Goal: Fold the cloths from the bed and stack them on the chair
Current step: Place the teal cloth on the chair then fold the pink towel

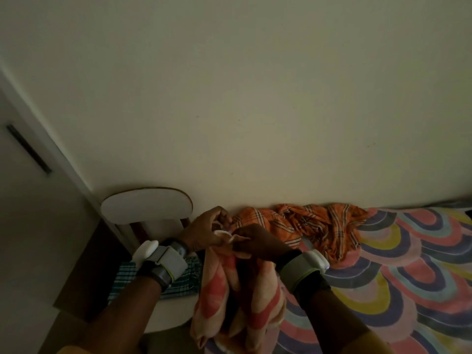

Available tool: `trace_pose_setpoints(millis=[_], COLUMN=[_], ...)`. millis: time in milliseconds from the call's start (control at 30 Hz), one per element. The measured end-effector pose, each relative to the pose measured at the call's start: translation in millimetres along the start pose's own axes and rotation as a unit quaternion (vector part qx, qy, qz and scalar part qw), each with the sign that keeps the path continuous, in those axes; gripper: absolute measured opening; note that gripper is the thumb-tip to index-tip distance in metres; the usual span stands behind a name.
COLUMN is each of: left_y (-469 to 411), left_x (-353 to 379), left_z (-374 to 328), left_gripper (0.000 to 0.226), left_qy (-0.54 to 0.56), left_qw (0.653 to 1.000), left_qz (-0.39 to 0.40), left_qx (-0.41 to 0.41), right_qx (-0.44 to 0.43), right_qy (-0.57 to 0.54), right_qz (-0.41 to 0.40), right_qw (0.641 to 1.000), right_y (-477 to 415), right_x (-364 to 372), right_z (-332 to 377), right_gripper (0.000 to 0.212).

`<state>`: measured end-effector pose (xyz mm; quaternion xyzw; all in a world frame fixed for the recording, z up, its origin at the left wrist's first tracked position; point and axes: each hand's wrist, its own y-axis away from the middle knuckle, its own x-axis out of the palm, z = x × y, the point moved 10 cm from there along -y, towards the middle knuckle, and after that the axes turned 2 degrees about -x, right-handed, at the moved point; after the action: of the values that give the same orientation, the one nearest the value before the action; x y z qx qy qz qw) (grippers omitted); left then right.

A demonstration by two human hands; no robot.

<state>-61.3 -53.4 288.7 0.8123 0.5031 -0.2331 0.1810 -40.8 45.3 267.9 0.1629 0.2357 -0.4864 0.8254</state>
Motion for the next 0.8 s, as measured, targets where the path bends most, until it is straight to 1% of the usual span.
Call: trace_pose_setpoints(millis=[33,67,133,200,267,333,367,400,433,467,500,533,567,600,633,667,700,733,767,800], left_y=[3.2,5.8,14.1,30.2,45.2,59.4,63.1,61.2,57.0,51.3,43.4,35.5,28.3,22.6,18.7,19.1,20.4,25.5,34.0,42.3], left_x=[2.0,4.9,9.9,9.0,7.0,8.7,7.0,6.5,5.6,6.7,11.0,14.0,18.3,21.7,23.6,22.5,19.2,13.2,8.0,3.9], left_z=[-0.1,6.5,32.9,65.5,93.1,106.9,109.1,106.3,97.5,86.5,68.2,48.9,28.0,13.3,6.7,6.4,12.9,23.8,34.0,44.6], left_gripper=[0.039,0.045,0.071,0.096,0.111,0.104,0.100,0.102,0.108,0.107,0.095,0.079,0.066,0.060,0.054,0.047,0.041,0.041,0.050,0.067], left_qy=[-0.013,-0.043,-0.124,-0.148,-0.157,-0.174,-0.174,-0.160,-0.146,-0.142,-0.162,-0.198,-0.228,-0.241,-0.246,-0.243,-0.233,-0.219,-0.211,-0.200], left_qw=[1.000,0.999,0.990,0.978,0.966,0.950,0.949,0.954,0.961,0.964,0.967,0.965,0.963,0.963,0.962,0.963,0.964,0.966,0.964,0.964], left_qz=[0.001,0.002,0.025,0.044,0.069,0.113,0.113,0.100,0.088,0.082,0.077,0.074,0.076,0.078,0.086,0.092,0.093,0.089,0.091,0.089], left_qx=[-0.009,-0.021,-0.066,-0.141,-0.194,-0.234,-0.237,-0.233,-0.219,-0.207,-0.179,-0.156,-0.121,-0.094,-0.078,-0.078,-0.089,-0.109,-0.133,-0.150], right_qx=[-0.016,-0.031,-0.048,-0.029,0.026,0.086,0.111,0.129,0.144,0.133,0.108,0.083,0.066,0.052,0.050,0.040,0.028,0.017,0.010,0.011], right_qy=[0.017,0.025,0.025,0.019,0.004,0.018,0.042,0.056,0.059,0.056,0.048,0.044,0.055,0.073,0.095,0.111,0.124,0.124,0.114,0.107], right_qz=[-0.006,-0.036,-0.124,-0.185,-0.239,-0.299,-0.321,-0.322,-0.293,-0.225,-0.130,-0.028,0.061,0.114,0.129,0.121,0.095,0.065,0.030,0.001], right_qw=[1.000,0.999,0.991,0.982,0.971,0.950,0.939,0.936,0.943,0.964,0.984,0.995,0.994,0.989,0.986,0.986,0.987,0.990,0.993,0.994], right_y=[0.1,0.1,0.4,3.1,5.9,11.8,15.0,15.4,12.2,2.6,-5.0,-9.8,-10.2,-8.7,-8.4,-7.9,-6.9,-5.0,-2.1,1.3], right_x=[-3.3,-9.8,-32.9,-60.3,-90.0,-116.6,-123.4,-122.5,-112.3,-90.0,-59.1,-24.2,8.6,30.6,38.9,36.7,24.5,10.2,-6.9,-23.7], right_z=[5.0,7.4,3.9,-14.1,-43.6,-69.4,-74.4,-79.4,-75.9,-70.0,-56.4,-41.2,-29.0,-21.6,-20.3,-16.3,-13.2,-9.8,-9.9,-13.5], right_gripper=[0.014,0.017,0.025,0.026,0.021,0.021,0.016,0.006,0.023,0.047,0.066,0.076,0.079,0.076,0.068,0.057,0.047,0.038,0.032,0.027])
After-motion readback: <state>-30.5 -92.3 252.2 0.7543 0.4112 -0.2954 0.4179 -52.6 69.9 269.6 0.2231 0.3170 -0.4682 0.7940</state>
